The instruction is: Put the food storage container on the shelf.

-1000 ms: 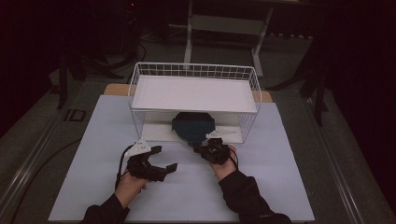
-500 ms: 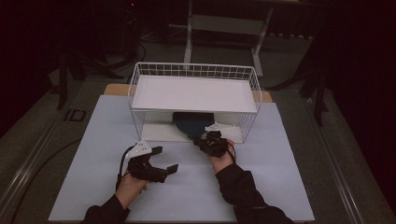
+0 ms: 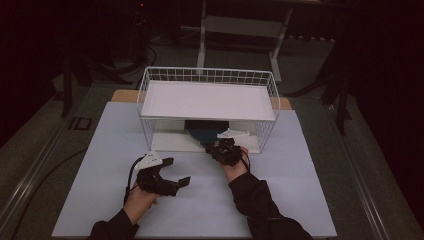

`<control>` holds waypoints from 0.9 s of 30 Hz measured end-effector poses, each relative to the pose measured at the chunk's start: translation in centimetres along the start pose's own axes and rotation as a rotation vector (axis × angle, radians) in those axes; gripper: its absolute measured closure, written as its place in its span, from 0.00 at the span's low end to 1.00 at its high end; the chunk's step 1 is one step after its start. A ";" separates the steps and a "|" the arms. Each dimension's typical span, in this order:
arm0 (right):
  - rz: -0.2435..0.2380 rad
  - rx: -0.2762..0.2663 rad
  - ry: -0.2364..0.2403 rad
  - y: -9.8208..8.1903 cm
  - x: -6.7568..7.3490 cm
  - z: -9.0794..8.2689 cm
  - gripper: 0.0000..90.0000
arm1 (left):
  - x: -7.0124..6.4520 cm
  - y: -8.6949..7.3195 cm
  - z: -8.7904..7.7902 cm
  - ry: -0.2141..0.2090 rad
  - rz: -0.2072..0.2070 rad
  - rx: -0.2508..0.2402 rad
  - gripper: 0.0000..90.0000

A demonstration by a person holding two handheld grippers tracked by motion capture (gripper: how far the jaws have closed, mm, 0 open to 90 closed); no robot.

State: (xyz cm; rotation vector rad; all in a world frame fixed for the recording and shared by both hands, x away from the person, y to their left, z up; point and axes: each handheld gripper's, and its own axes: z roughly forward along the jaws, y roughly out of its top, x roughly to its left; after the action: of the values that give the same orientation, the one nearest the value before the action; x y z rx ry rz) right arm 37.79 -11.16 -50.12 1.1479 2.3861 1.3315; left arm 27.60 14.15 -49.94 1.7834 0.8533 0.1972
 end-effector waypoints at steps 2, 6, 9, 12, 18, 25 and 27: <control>0.002 0.006 -0.001 -0.2 0.0 -0.1 1.00 | -0.1 0.1 -0.1 0.001 0.002 -0.002 0.01; -0.002 -0.008 0.018 -0.7 0.3 -1.0 0.89 | -0.2 0.2 -0.4 0.001 0.012 -0.005 0.01; -0.021 -0.021 0.028 -1.1 0.5 -1.9 0.84 | -0.4 0.2 -0.6 0.001 0.020 0.001 0.01; -0.029 -0.030 0.032 -1.4 0.5 -2.7 0.73 | -0.5 0.1 -0.8 -0.005 0.021 0.005 0.01; -0.027 -0.090 0.051 -2.0 0.8 -4.3 0.30 | -0.7 0.2 -1.2 -0.012 0.030 0.000 0.01; -0.027 -0.130 0.084 -2.6 0.9 -5.9 0.18 | -0.8 0.1 -1.5 -0.019 0.032 0.000 0.01; -0.026 -0.133 0.084 -2.8 0.7 -6.3 0.18 | -0.8 0.1 -1.6 -0.018 0.034 0.000 0.01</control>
State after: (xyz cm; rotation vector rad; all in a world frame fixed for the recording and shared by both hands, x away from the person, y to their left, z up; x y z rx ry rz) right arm 32.73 -15.64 -48.53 1.0419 2.3192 1.5330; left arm 26.19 14.82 -49.02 1.7977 0.8107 0.2027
